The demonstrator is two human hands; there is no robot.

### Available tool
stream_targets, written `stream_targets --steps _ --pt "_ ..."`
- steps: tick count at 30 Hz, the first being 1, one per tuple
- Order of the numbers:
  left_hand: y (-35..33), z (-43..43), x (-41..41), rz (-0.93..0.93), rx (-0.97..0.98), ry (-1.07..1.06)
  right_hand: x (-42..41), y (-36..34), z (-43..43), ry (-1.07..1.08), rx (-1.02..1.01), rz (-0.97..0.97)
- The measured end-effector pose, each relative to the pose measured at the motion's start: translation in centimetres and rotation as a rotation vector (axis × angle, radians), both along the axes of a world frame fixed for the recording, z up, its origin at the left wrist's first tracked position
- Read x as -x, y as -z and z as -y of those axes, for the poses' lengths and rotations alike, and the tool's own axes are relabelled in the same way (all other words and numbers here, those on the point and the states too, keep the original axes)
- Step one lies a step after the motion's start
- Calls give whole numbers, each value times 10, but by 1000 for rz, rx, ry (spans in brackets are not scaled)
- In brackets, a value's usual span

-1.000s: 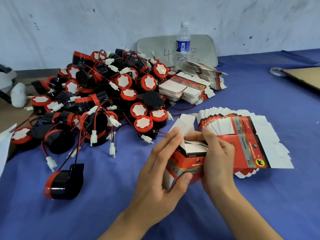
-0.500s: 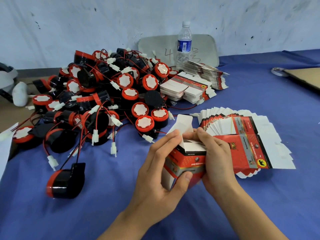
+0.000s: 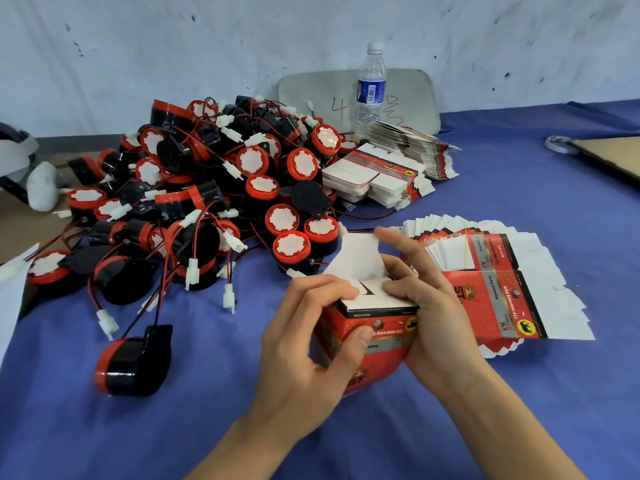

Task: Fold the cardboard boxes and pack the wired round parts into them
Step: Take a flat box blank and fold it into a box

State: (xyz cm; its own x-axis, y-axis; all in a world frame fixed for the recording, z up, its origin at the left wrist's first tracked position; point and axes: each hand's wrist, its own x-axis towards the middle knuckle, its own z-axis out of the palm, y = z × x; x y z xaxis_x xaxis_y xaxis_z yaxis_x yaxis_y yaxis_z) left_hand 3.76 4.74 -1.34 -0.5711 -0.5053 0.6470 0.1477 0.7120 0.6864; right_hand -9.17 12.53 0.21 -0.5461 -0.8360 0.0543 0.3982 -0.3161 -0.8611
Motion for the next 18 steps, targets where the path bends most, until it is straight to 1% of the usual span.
stream_targets --steps 3,5,7,11,15,18 --pt "-2 3 -1 8 13 23 7 -1 -2 -75 35 83" --pt "-3 5 -2 16 -10 53 9 -5 -4 -139 19 87" --pt "-5 7 -4 7 -96 96 10 -8 -6 -214 -2 76" --pt "-13 14 -7 -40 -373 248 10 -9 -9 -395 -3 89" --pt "-15 20 -7 -27 -472 274 8 -7 -7 -359 -23 -10" --pt "-11 21 -4 -25 -511 231 2 -8 -4 -309 -34 -7"
